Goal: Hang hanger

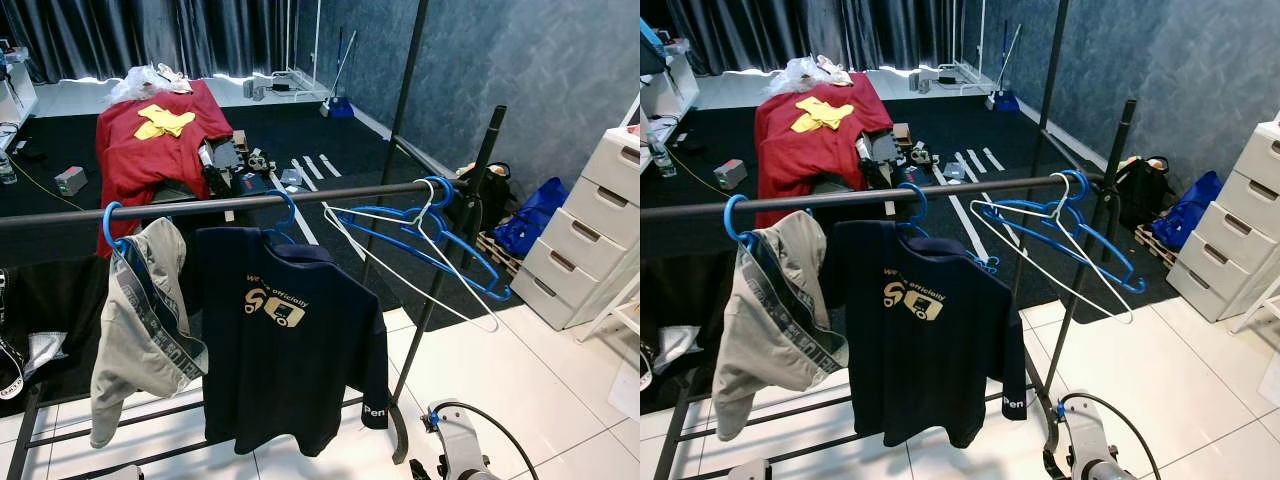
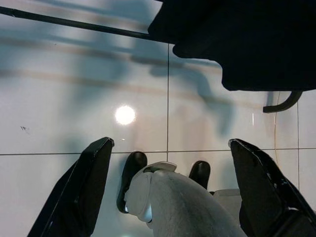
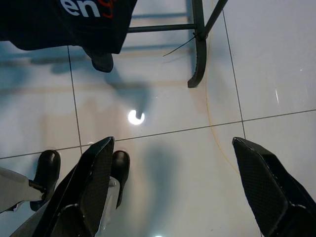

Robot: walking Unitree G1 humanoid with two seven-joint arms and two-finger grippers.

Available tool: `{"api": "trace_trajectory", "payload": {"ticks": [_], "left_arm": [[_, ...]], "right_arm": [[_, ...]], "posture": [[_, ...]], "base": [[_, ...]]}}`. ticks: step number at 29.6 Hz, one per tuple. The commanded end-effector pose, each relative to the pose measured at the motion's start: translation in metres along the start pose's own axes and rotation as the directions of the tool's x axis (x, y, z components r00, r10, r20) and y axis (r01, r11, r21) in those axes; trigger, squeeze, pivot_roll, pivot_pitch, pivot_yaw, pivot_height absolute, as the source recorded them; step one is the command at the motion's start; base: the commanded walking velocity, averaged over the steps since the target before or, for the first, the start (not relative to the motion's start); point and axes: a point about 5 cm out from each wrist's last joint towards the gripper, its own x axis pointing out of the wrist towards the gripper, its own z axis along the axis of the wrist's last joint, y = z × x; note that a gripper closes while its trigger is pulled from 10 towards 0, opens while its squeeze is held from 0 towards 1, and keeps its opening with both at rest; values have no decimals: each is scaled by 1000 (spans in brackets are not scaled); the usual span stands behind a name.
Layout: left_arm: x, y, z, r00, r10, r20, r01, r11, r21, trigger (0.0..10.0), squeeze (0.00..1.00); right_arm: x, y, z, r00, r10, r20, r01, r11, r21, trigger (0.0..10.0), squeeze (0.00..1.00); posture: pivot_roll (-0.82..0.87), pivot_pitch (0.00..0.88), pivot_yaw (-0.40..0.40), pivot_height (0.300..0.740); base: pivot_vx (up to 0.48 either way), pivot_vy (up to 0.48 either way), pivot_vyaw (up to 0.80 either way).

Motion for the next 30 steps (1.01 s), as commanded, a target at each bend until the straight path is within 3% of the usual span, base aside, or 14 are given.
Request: {"api": "trace_trajectory", "payload": {"ticks": [1, 6, 9, 14, 21, 30], "left_arm": [[-28, -13, 143, 830, 48, 556, -116, 989, 87, 10000, 0], [-24, -12, 135, 855, 8, 519, -109, 980, 165, 10000, 0], [-20, -11, 115, 889, 10, 458, -104, 978, 181, 10000, 0], [-20, -10, 110, 890, 33, 454, -130, 975, 183, 10000, 0], [-21, 0, 89, 915, 127, 384, -184, 976, 115, 10000, 0], [-28, -3, 85, 915, 139, 378, -183, 979, 84, 10000, 0]], "right_arm": [[-11, -19, 147, 886, -12, 464, -32, 996, 87, 10000, 0], [-7, -18, 138, 905, -16, 426, -13, 998, 65, 10000, 0], [-6, -19, 129, 908, -31, 418, -7, 996, 90, 10000, 0], [-5, -21, 118, 921, -37, 388, 2, 996, 90, 10000, 0], [-3, -26, 91, 953, -52, 298, 24, 995, 96, 10000, 0], [-4, -31, 82, 963, -57, 262, 32, 995, 98, 10000, 0]], "posture": [[44, 0, -44, 740], [42, 0, -45, 740], [40, 0, -47, 740], [44, 0, -51, 740], [45, 0, -66, 740], [44, 0, -69, 740]], "base": [[0, 0, 0], [0, 0, 0], [0, 0, 0], [0, 0, 0], [0, 0, 0], [0, 0, 0]]}}
